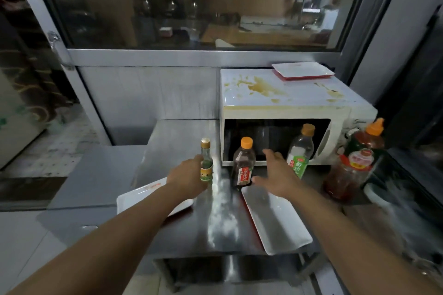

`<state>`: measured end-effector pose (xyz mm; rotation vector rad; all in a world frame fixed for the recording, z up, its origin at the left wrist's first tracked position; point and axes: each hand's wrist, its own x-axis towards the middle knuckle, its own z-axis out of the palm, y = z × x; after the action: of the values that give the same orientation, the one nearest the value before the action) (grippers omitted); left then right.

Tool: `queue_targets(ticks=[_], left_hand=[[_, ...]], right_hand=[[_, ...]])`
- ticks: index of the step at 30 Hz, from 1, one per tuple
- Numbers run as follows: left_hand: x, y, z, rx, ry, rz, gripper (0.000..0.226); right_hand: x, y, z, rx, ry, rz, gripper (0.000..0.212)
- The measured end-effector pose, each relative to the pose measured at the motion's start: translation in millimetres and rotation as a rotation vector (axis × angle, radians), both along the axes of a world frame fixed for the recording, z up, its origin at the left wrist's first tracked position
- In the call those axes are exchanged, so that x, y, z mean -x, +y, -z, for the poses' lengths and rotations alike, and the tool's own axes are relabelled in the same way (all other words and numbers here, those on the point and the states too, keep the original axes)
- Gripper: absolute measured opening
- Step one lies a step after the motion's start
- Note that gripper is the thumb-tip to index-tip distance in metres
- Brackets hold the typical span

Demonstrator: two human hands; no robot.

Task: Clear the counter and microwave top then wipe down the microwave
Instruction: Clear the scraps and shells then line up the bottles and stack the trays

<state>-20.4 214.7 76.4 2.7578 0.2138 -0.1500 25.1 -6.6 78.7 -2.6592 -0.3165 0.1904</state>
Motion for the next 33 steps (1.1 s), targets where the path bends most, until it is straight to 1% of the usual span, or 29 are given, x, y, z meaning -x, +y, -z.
queue_targets(ticks=[3, 7, 10, 16, 20, 25, 28, 33], left_hand=[[-17, 6, 10, 0.033, -0.01, -0.041, 0.056], [-38, 19, 30, 0.078, -0.005, -0.068, 0.072], [-55, 27, 45, 0.128, 0.004, -0.084, 0.074], [-88, 36, 75, 0.254, -0.039, -0.042, 0.065], [-100, 40, 93, 0.277, -0.053, 0.006, 0.047], [-113, 43, 108, 0.258, -0.095, -0.007, 0.036], [-120, 43, 113, 0.245, -0.11, 0.001, 0.034], [-126, 44, 115, 0.232, -0.098, 0.015, 0.032]], right_hand=[[-21, 9, 15, -0.047, -0.006, 0.017, 0.086], [-41, 22, 39, -0.091, 0.016, 0.066, 0.094], [-53, 30, 56, -0.129, -0.016, 0.122, 0.097], [-66, 41, 81, -0.235, -0.071, 0.212, 0.098], [-67, 50, 94, -0.293, -0.091, 0.267, 0.099], [-69, 64, 103, -0.334, -0.185, 0.368, 0.084], [-72, 68, 108, -0.338, -0.219, 0.424, 0.073], [-74, 70, 112, -0.348, -0.258, 0.425, 0.069]])
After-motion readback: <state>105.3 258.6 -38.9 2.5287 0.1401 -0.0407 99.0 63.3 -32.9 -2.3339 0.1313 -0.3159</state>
